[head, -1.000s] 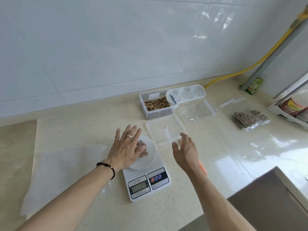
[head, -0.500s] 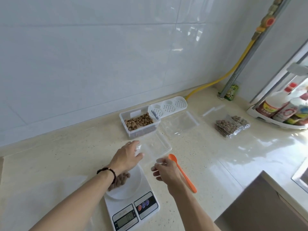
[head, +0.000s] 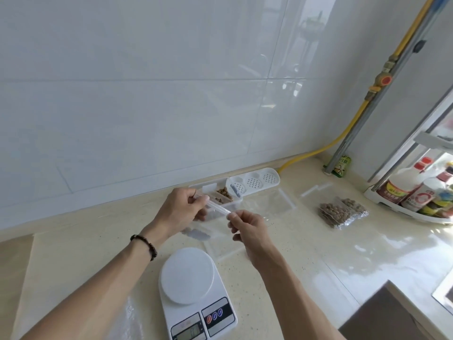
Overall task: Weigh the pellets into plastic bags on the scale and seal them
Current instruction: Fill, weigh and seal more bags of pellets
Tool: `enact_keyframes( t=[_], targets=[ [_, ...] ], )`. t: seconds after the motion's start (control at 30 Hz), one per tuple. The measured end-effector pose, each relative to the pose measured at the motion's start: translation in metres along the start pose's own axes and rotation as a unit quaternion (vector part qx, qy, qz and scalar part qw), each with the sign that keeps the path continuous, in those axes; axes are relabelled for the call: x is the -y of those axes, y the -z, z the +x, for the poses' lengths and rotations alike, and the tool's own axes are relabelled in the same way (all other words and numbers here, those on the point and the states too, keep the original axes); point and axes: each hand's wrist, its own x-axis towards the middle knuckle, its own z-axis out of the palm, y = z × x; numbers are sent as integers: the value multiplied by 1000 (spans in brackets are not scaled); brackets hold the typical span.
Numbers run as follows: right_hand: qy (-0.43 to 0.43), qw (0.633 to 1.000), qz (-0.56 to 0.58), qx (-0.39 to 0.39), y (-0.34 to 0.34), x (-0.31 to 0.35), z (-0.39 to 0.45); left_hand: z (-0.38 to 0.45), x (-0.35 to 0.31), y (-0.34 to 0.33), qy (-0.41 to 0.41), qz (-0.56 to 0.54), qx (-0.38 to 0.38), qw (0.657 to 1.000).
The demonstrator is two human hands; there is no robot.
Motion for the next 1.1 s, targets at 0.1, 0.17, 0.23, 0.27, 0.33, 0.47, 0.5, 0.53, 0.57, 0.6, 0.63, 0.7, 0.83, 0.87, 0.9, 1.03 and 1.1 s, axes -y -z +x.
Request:
enact_keyframes(
  t=[0.1, 0.17, 0.23, 0.27, 0.33, 0.47, 0.5, 0.53, 0.57, 0.6, 0.63, 0.7, 0.83, 0.87, 0.9, 1.03, 1.1],
  targets=[
    [54, 997, -51, -29, 1, 12, -2, -6, -16, 3, -22, -5, 5, 1000],
    [75, 996, -43, -30, 2, 19, -4, -7, -23, 5, -47, 6, -22, 999],
    [92, 995, -24, -2, 1, 28, -7, -8, -27, 5, -70, 24, -41, 996],
    [101, 994, -22, 19, 0, 32, -9, -9, -28, 4, -80, 35, -41, 995],
    [112, 992, -41, 42, -3, 40, -10, -10, -30, 1, -96, 43, -38, 994],
    [140, 973, -182, -10, -5, 48, -4, -13, -35, -1, -94, -24, -21, 995],
    [148, 966, -210, -18, -5, 50, -3, -13, -36, -1, -93, -35, -17, 995],
    [154, 962, -224, -24, -4, 52, -3, -13, -37, 0, -93, -39, -16, 995],
    [160, 961, -226, -26, -2, 55, -3, -12, -36, 0, -95, -40, -18, 995],
    [168, 960, -221, -23, 0, 58, -3, -11, -37, 1, -97, -43, -20, 994],
    [176, 961, -215, -13, 1, 61, -4, -10, -37, 0, -99, -49, -22, 994],
    [190, 958, -214, 1, 2, 66, -4, -6, -39, -3, -102, -60, -22, 993],
    [198, 946, -254, -48, 10, 71, 0, 2, -47, -18, -115, -39, -16, 992],
    [200, 942, -264, -51, 15, 73, 2, 5, -49, -22, -117, -31, -12, 993],
    [200, 939, -274, -50, 20, 75, 3, 7, -50, -27, -118, -22, -9, 993],
    [194, 958, -211, -26, 46, 81, 13, 20, -60, -49, -141, 10, -32, 989],
    [192, 970, -149, -9, 63, 82, 22, 30, -65, -64, -151, 17, -54, 987]
  ],
)
